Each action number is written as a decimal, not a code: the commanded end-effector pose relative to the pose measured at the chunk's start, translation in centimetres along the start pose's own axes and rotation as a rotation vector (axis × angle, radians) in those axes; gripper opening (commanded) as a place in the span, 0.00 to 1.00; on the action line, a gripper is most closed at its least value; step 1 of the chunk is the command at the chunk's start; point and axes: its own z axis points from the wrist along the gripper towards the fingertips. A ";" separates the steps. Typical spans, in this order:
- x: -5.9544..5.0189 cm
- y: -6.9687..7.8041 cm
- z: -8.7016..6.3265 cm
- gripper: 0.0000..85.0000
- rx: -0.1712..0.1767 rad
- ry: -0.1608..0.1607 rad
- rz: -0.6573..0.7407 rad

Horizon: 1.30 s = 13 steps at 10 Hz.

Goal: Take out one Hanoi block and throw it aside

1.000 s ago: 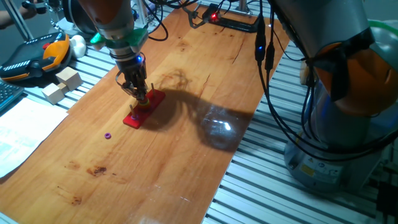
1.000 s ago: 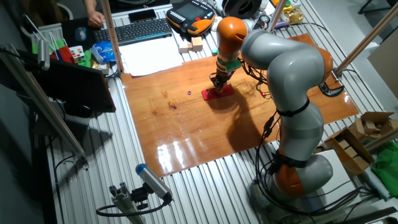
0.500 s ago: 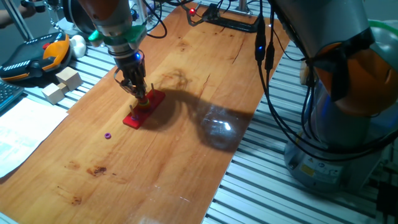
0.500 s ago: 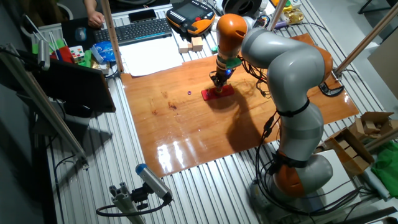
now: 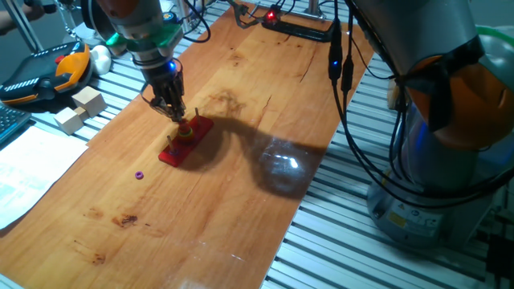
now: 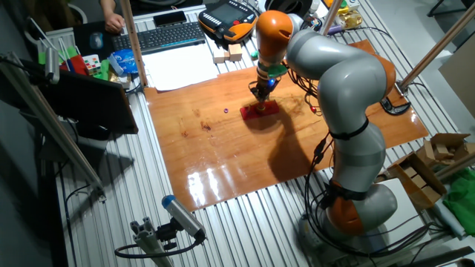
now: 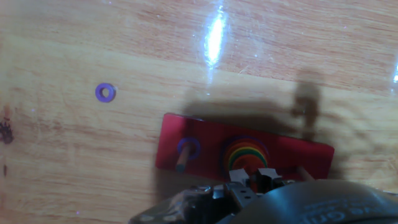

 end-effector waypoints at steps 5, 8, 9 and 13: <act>-0.2 -0.1 0.4 0.45 0.043 -0.011 0.018; -0.2 -0.5 1.6 0.47 0.033 -0.025 0.009; -0.1 -0.5 1.8 0.47 0.032 -0.025 0.007; 0.2 -0.5 2.4 0.47 0.021 -0.027 0.006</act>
